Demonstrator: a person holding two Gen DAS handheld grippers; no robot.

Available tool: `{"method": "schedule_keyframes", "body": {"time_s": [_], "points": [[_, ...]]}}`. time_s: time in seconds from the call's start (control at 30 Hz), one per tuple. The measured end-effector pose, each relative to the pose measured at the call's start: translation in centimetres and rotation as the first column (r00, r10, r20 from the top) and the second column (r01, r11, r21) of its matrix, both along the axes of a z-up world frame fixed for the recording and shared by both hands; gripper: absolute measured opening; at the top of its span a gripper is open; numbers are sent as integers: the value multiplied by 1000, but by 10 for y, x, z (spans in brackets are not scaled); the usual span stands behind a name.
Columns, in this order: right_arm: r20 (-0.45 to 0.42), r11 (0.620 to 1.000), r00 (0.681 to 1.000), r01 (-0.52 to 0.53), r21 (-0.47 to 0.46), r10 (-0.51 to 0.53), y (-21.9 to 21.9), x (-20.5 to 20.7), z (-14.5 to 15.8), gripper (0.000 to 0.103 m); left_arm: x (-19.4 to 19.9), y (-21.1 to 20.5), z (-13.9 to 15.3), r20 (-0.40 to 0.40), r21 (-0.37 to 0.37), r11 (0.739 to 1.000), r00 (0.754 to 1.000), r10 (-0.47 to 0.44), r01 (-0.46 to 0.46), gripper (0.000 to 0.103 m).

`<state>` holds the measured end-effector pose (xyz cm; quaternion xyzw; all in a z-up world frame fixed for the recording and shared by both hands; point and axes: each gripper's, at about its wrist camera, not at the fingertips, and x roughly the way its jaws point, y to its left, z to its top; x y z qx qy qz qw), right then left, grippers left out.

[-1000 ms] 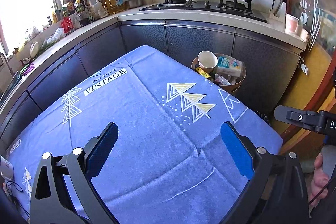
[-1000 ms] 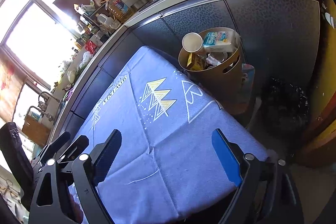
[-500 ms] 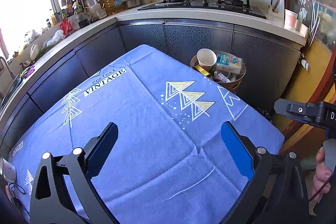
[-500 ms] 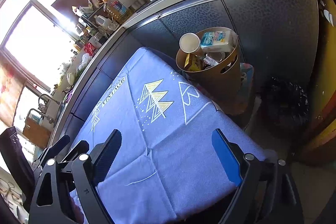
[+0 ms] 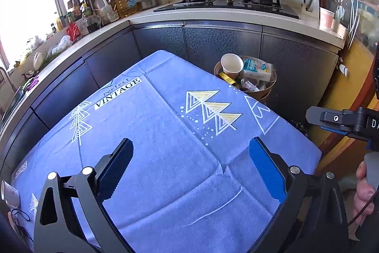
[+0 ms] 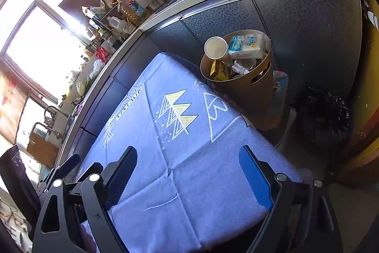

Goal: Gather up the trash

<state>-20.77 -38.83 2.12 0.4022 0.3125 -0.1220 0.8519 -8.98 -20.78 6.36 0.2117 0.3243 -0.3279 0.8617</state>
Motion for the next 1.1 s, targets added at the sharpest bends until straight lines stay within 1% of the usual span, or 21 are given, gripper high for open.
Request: {"method": "schedule_keyframes", "body": {"time_s": [0.47,1.1], "points": [[-6,1000,1000,-6,17,6,1,2,-5,88,0,2,-5,-31,5,1000,999,-19,19,97],[-13,999,1000,-19,29,19,5,4,-10,88,6,9,-11,-44,9,1000,999,8,-7,97]]}}
